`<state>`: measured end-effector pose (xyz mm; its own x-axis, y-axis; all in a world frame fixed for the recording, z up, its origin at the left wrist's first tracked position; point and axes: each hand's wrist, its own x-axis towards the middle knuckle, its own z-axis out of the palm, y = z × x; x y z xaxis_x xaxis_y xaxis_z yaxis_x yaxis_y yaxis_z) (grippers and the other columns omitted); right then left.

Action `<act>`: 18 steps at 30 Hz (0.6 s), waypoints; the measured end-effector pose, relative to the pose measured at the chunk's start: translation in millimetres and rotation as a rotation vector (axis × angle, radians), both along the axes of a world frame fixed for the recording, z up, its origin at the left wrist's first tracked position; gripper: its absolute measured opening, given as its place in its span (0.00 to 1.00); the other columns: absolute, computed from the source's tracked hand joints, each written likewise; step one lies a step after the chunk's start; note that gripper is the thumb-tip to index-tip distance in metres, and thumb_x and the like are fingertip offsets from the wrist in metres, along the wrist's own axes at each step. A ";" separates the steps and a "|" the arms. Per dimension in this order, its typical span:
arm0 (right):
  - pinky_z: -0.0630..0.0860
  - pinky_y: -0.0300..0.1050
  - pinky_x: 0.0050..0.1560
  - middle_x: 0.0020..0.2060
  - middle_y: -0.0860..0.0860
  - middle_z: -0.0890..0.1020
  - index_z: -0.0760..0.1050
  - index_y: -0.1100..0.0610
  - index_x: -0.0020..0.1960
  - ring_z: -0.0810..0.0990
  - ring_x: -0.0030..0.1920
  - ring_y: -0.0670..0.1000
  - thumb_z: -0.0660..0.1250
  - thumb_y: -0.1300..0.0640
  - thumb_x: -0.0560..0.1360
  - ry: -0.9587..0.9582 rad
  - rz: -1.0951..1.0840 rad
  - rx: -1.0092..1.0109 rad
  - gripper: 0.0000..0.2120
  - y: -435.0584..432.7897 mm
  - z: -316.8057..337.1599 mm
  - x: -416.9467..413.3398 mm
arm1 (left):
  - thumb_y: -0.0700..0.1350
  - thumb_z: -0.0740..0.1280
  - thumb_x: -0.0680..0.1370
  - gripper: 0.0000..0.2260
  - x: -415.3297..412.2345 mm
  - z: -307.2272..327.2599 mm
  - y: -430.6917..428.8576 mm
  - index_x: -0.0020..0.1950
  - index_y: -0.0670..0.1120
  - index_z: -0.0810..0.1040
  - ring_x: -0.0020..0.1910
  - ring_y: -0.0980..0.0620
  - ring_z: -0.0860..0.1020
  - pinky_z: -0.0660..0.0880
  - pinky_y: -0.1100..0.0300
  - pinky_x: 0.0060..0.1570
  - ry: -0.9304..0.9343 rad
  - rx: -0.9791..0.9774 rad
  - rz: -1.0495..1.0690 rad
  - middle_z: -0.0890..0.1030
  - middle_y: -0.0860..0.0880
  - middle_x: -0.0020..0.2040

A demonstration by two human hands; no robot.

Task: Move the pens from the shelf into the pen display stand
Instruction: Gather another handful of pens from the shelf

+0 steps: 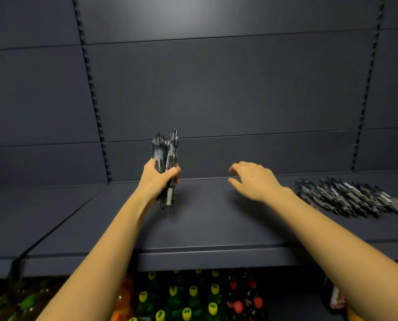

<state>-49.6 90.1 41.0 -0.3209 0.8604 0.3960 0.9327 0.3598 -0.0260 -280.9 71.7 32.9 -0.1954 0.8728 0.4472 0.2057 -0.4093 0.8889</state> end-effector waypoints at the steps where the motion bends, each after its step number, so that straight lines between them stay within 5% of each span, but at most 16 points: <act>1: 0.72 0.49 0.57 0.63 0.50 0.74 0.69 0.54 0.65 0.73 0.63 0.54 0.55 0.48 0.81 -0.009 0.004 0.002 0.16 -0.2 0.0 -7.5 | 0.34 0.68 0.73 0.07 -7.4 0.1 -1.5 0.47 0.41 0.71 0.27 0.54 0.76 0.75 0.57 0.36 0.001 0.005 0.005 0.77 0.47 0.37; 10: 0.72 0.49 0.56 0.64 0.50 0.74 0.68 0.54 0.66 0.73 0.62 0.54 0.55 0.49 0.81 -0.075 0.029 0.006 0.17 -5.4 2.6 -84.0 | 0.34 0.67 0.74 0.08 -79.9 -0.6 -10.8 0.51 0.40 0.72 0.26 0.56 0.78 0.79 0.54 0.43 -0.056 0.002 0.043 0.78 0.47 0.41; 18: 0.72 0.49 0.56 0.64 0.51 0.74 0.68 0.55 0.66 0.74 0.62 0.55 0.55 0.49 0.81 -0.051 0.012 0.017 0.17 -5.1 -5.1 -203.6 | 0.34 0.67 0.74 0.08 -202.0 -0.6 -13.7 0.50 0.42 0.71 0.26 0.55 0.78 0.78 0.60 0.35 -0.023 0.018 0.042 0.78 0.47 0.41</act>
<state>-253.2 85.1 35.9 -0.3512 0.8496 0.3935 0.9283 0.3708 0.0280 -482.9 58.0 32.3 -0.2419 0.8554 0.4581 0.2026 -0.4171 0.8860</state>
